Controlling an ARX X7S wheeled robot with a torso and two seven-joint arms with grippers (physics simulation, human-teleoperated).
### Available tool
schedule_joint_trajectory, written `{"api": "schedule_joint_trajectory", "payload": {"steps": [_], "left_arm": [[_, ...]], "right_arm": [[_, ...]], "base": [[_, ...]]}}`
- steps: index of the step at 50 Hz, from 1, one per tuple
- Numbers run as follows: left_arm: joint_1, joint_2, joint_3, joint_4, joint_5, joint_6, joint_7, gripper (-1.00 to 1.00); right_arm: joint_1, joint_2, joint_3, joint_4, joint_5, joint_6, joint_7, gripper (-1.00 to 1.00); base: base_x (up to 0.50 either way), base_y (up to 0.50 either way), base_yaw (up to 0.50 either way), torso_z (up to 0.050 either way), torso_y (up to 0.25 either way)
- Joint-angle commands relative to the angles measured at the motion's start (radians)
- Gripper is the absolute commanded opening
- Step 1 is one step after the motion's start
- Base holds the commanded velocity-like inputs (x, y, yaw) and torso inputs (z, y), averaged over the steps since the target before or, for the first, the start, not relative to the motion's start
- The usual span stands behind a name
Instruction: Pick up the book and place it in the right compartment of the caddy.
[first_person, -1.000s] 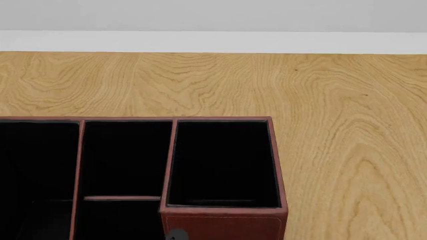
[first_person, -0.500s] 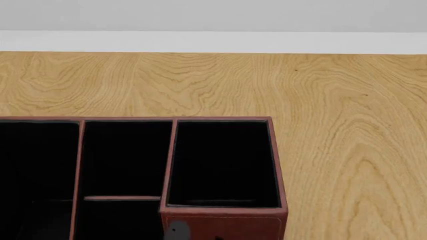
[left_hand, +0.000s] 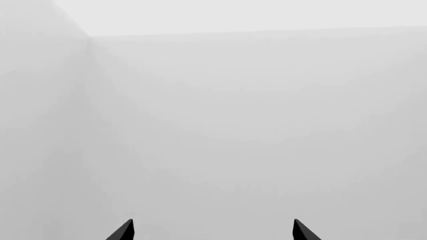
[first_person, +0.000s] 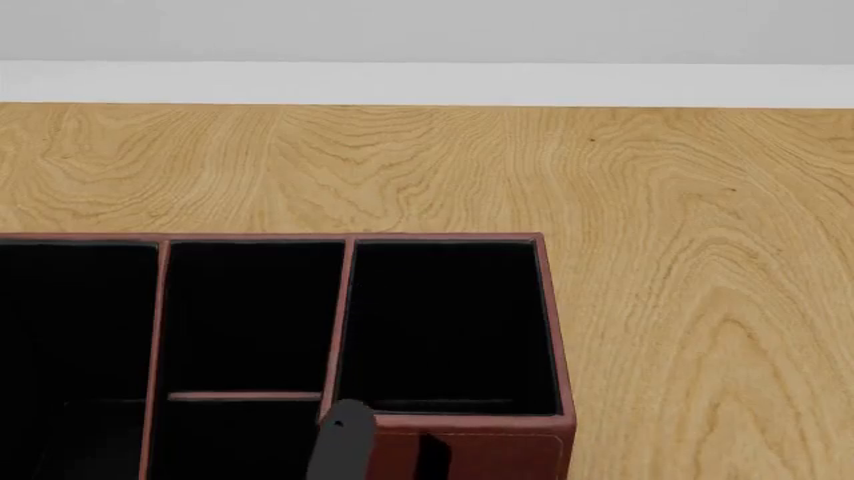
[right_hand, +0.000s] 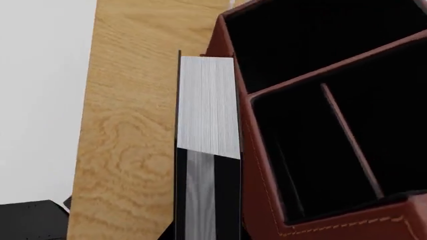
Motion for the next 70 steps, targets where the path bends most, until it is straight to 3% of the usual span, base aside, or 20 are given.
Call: {"api": "schedule_joint_trajectory", "payload": {"steps": [1, 14, 43, 50, 54, 61, 70], "left_arm": [[-0.01, -0.008, 0.003, 0.002, -0.012, -0.002, -0.011, 1.0], [-0.018, -0.019, -0.007, 0.018, -0.045, -0.016, -0.032, 1.0], [-0.028, -0.056, -0.022, 0.032, -0.089, -0.025, -0.072, 1.0], [-0.049, -0.165, -0.135, 0.085, -0.241, -0.098, -0.183, 1.0], [-0.032, -0.311, -0.126, 0.087, -0.383, -0.006, -0.33, 1.0], [-0.026, -0.496, -0.068, 0.086, -0.492, 0.14, -0.473, 1.0], [-0.023, -0.566, 0.002, 0.079, -0.491, 0.238, -0.518, 1.0]], "right_arm": [[0.049, 0.029, 0.112, -0.092, 0.083, 0.031, -0.007, -1.0], [0.078, 0.035, 0.304, -0.149, 0.323, 0.068, 0.03, -1.0], [0.13, 0.09, 0.502, -0.187, 0.532, 0.073, 0.191, -1.0], [0.15, 0.098, 0.541, -0.188, 0.578, 0.061, 0.223, -1.0], [0.172, 0.098, 0.586, -0.183, 0.619, 0.044, 0.272, -1.0], [0.232, 0.086, 0.651, -0.151, 0.693, 0.008, 0.335, -1.0], [0.431, 0.007, 0.657, -0.024, 0.67, 0.005, 0.425, -1.0]], "base": [[0.0, 0.0, 0.0, 0.0, 0.0], [0.0, 0.0, 0.0, 0.0, 0.001], [0.0, 0.0, 0.0, 0.0, 0.0], [0.0, 0.0, 0.0, 0.0, 0.001], [0.0, 0.0, 0.0, 0.0, 0.0], [0.0, 0.0, 0.0, 0.0, 0.001], [0.0, 0.0, 0.0, 0.0, 0.0]]}}
